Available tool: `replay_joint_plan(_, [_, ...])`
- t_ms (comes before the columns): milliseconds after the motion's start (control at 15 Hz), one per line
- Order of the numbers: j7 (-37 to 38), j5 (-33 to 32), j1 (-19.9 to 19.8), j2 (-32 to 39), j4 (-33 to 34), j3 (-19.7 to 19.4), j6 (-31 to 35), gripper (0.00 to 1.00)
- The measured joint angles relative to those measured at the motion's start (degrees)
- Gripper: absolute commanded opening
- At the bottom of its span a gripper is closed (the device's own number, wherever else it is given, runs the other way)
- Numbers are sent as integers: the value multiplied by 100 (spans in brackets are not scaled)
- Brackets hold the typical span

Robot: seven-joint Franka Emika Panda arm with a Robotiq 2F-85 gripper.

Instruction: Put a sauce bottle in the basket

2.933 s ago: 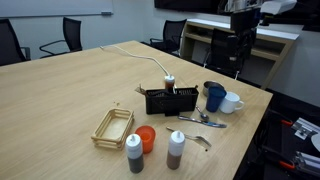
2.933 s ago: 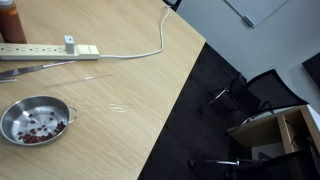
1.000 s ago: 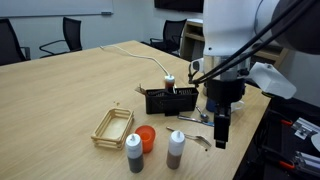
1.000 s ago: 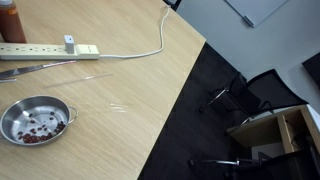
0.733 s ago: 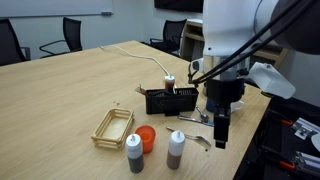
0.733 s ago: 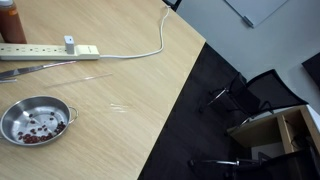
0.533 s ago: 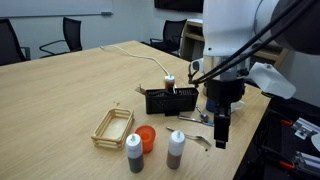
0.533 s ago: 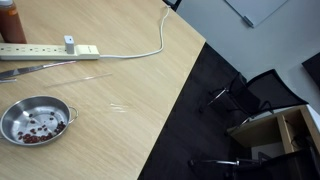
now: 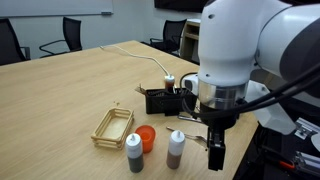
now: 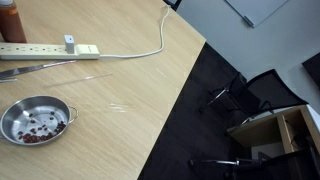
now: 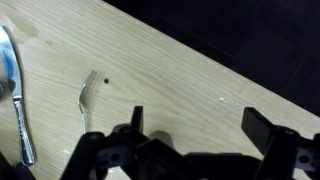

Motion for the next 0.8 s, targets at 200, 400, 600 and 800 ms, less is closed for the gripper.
replay_joint_plan(200, [590, -855, 230, 579, 317, -197, 387, 100])
replay_joint_plan(400, [1239, -1639, 529, 933, 684, -587, 534, 100])
replay_joint_plan(600, [1783, -2128, 778, 1073, 942, -887, 588, 100])
replay_joint_plan(800, [2097, -2291, 900, 1112, 1026, -1010, 596, 100])
